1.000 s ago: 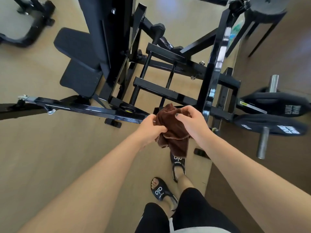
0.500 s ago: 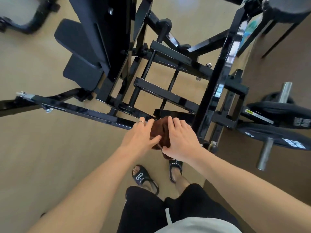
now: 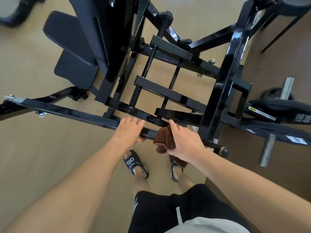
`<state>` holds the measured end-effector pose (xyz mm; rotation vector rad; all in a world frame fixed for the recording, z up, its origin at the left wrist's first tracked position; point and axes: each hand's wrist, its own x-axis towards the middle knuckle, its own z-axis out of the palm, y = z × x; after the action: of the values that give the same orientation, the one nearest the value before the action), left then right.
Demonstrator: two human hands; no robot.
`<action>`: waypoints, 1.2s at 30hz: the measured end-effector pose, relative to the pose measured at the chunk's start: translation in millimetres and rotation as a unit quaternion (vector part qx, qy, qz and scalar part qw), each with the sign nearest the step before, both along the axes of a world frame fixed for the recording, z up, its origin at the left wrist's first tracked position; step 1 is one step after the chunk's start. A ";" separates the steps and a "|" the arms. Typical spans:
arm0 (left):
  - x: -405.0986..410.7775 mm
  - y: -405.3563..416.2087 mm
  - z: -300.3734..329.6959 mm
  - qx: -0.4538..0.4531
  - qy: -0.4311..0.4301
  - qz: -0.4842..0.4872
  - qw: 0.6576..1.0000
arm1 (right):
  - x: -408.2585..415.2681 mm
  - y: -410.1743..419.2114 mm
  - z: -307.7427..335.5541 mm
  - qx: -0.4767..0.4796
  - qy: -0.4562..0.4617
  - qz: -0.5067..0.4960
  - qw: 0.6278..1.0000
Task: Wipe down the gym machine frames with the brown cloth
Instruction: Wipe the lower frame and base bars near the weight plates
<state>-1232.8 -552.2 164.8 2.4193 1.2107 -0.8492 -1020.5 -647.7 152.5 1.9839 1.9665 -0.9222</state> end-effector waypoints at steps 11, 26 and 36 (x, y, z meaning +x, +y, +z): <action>-10.7 -1.8 -17.1 0.031 -0.047 0.012 0.998 | -22.9 5.8 -2.5 0.121 -0.021 0.041 0.992; -14.4 1.1 -19.3 0.008 -0.074 0.025 0.997 | 21.0 -12.8 0.3 0.115 0.034 0.007 0.993; -15.1 5.1 -10.3 -0.064 -0.082 0.033 0.994 | 43.3 -22.5 4.5 0.036 -0.042 0.038 0.998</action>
<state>-1247.9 -547.0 154.5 2.2831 1.1324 -0.6730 -977.2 -670.2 157.0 1.9372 2.0392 -0.7473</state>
